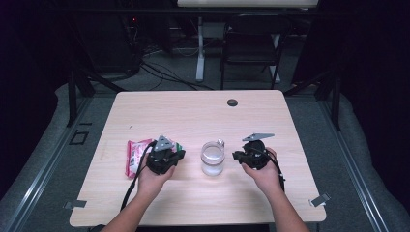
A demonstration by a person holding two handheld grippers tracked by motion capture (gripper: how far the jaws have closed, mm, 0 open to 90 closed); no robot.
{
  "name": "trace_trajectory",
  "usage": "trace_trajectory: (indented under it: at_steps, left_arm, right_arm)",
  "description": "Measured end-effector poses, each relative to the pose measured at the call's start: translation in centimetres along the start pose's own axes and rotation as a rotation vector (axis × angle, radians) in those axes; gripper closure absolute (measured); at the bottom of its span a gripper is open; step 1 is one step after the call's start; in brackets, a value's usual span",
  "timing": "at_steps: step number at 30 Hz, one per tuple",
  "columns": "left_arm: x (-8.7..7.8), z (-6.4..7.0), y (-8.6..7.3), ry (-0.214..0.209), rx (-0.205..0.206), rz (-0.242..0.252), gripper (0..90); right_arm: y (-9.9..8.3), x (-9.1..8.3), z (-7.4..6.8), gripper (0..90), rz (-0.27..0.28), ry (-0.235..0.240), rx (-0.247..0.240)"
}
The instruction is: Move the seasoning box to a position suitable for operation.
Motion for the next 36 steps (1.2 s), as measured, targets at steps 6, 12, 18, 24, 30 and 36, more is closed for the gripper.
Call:
trace_trajectory:
  at_steps: [6, 12, 18, 24, 30, 36]
  left_arm:
    - [0.9, 2.0, 0.4, 0.012, 0.052, -0.029, 90.0]
    - [0.9, 3.1, 0.2, 0.014, 0.097, -0.047, 90.0]
    - [0.1, 2.9, -0.4, 0.011, 0.095, -0.032, 90.0]
    - [-1.1, 2.4, -0.8, 0.004, 0.087, -0.015, 90.0]
    - [-2.2, 1.8, -1.0, 0.015, 0.066, -0.003, 88.1]
    - [-2.6, 1.4, -1.6, 0.033, 0.060, -0.014, 86.3]
  right_arm:
    - [0.7, 0.6, -0.1, 86.7, 0.003, 0.046, -0.004]
    - [1.3, 1.4, -1.1, 87.2, -0.007, 0.074, -0.032]
    - [1.2, 1.5, -1.8, 90.0, -0.022, 0.042, -0.058]
    - [1.0, 1.6, -3.2, 90.0, -0.033, 0.065, -0.092]
    - [1.0, 2.3, -4.2, 84.3, -0.041, 0.076, -0.160]
    - [1.3, 3.4, -2.8, 76.7, -0.020, 0.050, -0.174]
Point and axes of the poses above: each handheld gripper's, and its own axes: x roughly forward along the jaws, y roughly out of its top, z roughly to its right, the point moved 8 cm from there along x, roughly forward along the jaws, and after that the axes turned 9 degrees about -z, right-handed, at the moved point
